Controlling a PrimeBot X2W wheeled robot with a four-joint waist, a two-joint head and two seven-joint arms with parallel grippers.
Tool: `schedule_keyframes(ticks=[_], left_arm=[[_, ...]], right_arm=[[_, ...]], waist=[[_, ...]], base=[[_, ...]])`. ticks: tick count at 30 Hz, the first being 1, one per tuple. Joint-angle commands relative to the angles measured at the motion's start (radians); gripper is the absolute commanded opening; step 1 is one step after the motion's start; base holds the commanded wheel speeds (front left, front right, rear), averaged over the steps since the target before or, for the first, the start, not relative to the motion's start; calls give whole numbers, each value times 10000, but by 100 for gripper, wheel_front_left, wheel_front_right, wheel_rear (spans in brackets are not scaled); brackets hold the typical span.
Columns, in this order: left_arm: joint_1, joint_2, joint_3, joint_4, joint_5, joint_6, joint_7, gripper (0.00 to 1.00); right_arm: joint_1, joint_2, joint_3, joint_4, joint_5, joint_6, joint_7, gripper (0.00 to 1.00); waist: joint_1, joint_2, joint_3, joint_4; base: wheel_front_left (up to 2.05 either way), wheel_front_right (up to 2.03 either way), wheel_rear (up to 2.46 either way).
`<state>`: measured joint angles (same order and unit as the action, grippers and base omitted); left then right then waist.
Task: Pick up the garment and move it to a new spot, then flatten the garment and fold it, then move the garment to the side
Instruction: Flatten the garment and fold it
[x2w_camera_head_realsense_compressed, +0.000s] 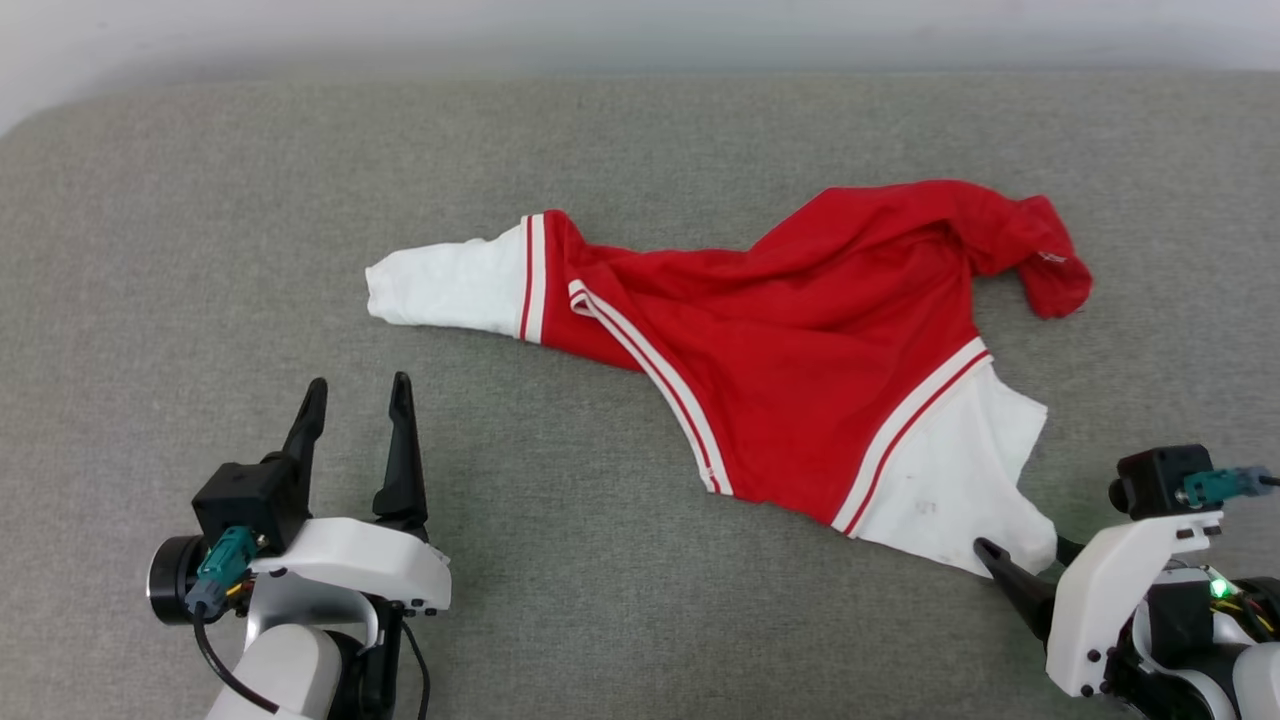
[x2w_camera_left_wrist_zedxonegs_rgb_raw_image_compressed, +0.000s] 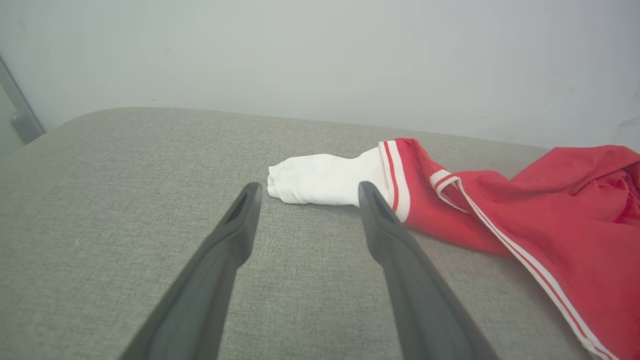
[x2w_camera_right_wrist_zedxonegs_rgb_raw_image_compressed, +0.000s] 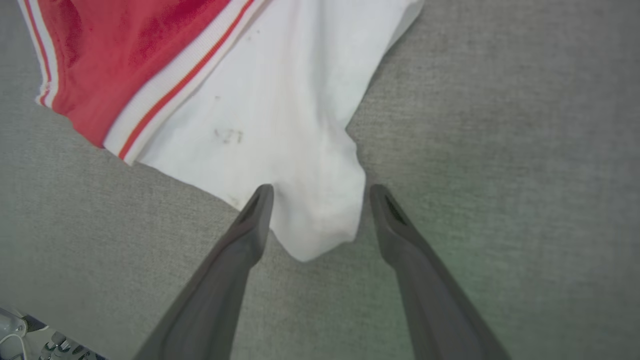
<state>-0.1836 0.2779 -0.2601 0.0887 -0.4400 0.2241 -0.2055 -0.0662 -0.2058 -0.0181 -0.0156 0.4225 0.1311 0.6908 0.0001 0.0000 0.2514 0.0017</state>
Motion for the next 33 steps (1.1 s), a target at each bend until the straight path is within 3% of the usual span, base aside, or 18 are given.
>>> schedule_keyframes(ticks=[1,7,8,9,17,25,33], left_arm=[[-129,-12,-34,31,25,-38,-78,100],[-313,-74,-30,263,-39,-125,-196,100],[-319,-75,-22,300,-54,-135,-219,100],[-333,-66,-8,342,-60,-127,-235,100],[-834,531,79,577,-401,-505,824,100],[-2841,1748,-228,1052,-1234,-1597,4513,100],[-4839,2363,-633,2864,-1746,-2384,7303,100]], right_arm=[[-163,-55,76,157,14,-8,128,100],[13,93,634,1129,-84,-4,1069,100],[77,147,698,1198,-104,-3,1091,94],[138,231,725,1239,-63,-3,1054,1],[335,160,66,420,-145,-11,189,0],[584,388,-291,-635,-324,-9,14,0],[95,652,131,-884,-344,-9,-229,0]], waist=[[-1,0,257,215],[-1,0,553,434],[-1,0,571,444],[-1,0,569,446],[-1,0,32,194],[-1,0,107,-407],[-1,0,877,-1198]], base=[[0,0,0],[0,0,0],[0,0,0],[0,0,0],[0,0,0],[0,0,0],[0,0,0]])
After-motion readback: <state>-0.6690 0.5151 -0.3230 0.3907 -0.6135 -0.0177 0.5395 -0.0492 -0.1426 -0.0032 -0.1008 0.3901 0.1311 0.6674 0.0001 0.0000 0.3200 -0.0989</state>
